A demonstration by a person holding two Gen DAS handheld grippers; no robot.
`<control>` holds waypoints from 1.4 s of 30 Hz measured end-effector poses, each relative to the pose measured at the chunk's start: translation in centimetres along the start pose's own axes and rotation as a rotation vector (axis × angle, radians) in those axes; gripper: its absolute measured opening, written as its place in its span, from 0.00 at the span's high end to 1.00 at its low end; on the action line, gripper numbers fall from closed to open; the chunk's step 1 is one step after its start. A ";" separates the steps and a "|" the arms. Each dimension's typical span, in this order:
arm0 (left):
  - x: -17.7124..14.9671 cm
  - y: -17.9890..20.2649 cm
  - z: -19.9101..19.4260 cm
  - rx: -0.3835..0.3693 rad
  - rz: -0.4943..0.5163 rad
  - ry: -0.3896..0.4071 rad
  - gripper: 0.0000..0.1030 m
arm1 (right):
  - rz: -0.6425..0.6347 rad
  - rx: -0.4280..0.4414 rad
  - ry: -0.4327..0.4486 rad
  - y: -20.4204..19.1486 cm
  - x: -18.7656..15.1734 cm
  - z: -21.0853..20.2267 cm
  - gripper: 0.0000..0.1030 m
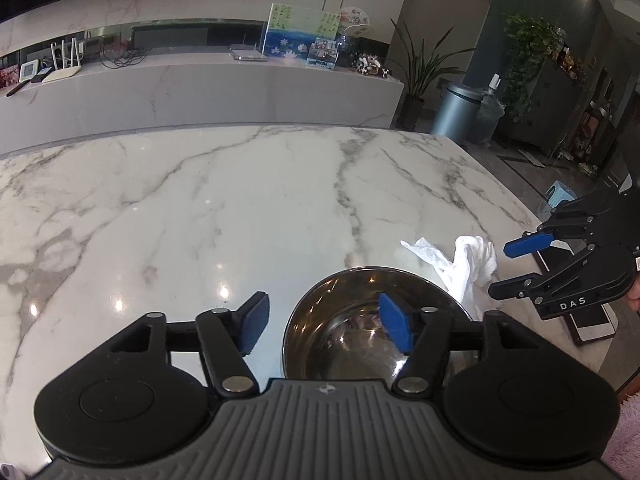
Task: Clean bowl
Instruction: 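Lower the bowl onto the table with the left gripper and release the rim, then open the right gripper and drop the white cloth on the table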
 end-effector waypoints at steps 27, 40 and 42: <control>-4.3 2.0 -4.7 0.161 0.015 0.223 0.00 | 0.447 -0.110 0.476 -4.1 -6.1 -4.4 0.03; -4.4 2.9 -4.8 0.240 0.037 0.218 0.01 | 0.431 -0.115 0.471 -5.1 -6.3 -3.3 0.03; -4.4 2.5 -4.9 0.277 0.024 0.222 0.01 | 0.430 -0.116 0.469 -5.3 -6.3 -3.2 0.03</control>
Point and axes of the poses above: each gripper's, at about its wrist camera, not at the fingertips, and z roughly the way its jaws point, y to its right, x to its top, the point moved 7 cm from there along z, roughly the way its jaws point, and after that the axes turned 13 degrees about x, right-handed, at the moved point
